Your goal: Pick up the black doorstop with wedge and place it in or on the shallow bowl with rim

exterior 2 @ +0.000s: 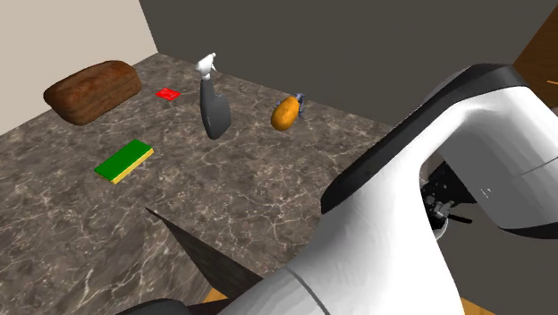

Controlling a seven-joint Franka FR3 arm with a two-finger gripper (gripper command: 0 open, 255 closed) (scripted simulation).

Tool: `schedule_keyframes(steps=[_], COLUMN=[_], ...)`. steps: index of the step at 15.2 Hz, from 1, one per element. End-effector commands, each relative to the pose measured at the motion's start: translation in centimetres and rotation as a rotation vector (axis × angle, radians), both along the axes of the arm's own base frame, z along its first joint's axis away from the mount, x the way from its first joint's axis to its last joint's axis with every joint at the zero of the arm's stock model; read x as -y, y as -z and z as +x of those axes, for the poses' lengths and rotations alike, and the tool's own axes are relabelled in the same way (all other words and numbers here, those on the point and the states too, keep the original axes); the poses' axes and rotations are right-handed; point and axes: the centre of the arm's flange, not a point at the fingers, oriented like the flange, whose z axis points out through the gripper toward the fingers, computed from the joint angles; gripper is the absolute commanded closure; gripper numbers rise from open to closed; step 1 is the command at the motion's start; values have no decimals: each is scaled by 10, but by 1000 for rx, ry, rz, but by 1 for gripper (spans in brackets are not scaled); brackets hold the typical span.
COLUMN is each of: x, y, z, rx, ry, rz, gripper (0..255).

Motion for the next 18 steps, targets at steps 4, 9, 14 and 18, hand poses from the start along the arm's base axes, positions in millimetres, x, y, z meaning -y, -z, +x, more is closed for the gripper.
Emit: schedule_keyframes(steps=[4, 9, 14, 18], x=[-2, 28, 42, 39], y=[9, 50, 74, 88], z=[-23, -135, -143, -123], rx=[86, 523, 629, 629], ry=[-89, -524, -629, -629], rz=[-53, -334, -402, -402], gripper=[0, 0, 0, 0])
